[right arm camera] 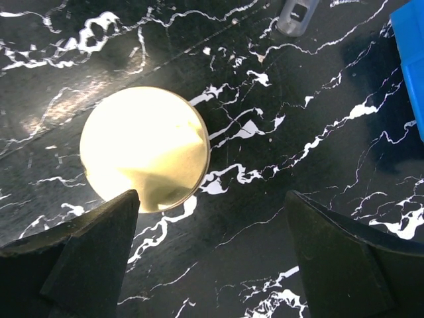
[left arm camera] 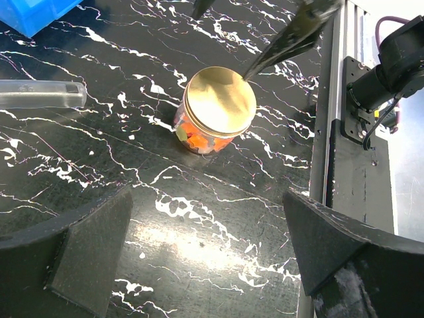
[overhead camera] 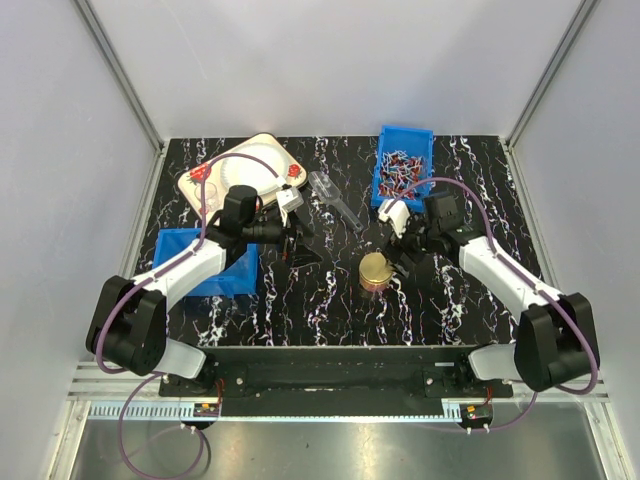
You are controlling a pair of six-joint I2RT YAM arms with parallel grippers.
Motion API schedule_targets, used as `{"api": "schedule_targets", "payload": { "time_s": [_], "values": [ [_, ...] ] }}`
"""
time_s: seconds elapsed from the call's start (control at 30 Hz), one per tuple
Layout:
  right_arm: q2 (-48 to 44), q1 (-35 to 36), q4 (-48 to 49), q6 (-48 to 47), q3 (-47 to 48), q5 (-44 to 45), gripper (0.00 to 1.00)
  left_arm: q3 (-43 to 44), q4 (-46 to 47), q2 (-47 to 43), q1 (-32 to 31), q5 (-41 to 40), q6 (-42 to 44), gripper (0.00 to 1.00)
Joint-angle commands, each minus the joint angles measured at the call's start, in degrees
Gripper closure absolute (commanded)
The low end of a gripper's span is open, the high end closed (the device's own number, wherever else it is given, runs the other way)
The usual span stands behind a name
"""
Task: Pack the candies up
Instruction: Screw the bottle lid onto the packing bottle.
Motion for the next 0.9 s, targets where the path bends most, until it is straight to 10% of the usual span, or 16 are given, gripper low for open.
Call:
{"api": "schedule_targets", "payload": {
  "time_s": [0.0, 0.87],
  "values": [
    [-4.3, -0.3, -3.1, -0.9, 2.5, -3.1, 0.04, -0.3, 3.3, -0.4, -0.5, 1.4, 0.2, 0.01],
    [-3.8, -0.3, -3.4, -0.7, 4.6, -1.1, 0.03, 1.5, 0.0, 3.5, -3.4, -0.5, 4.2, 0.01]
  ]
}}
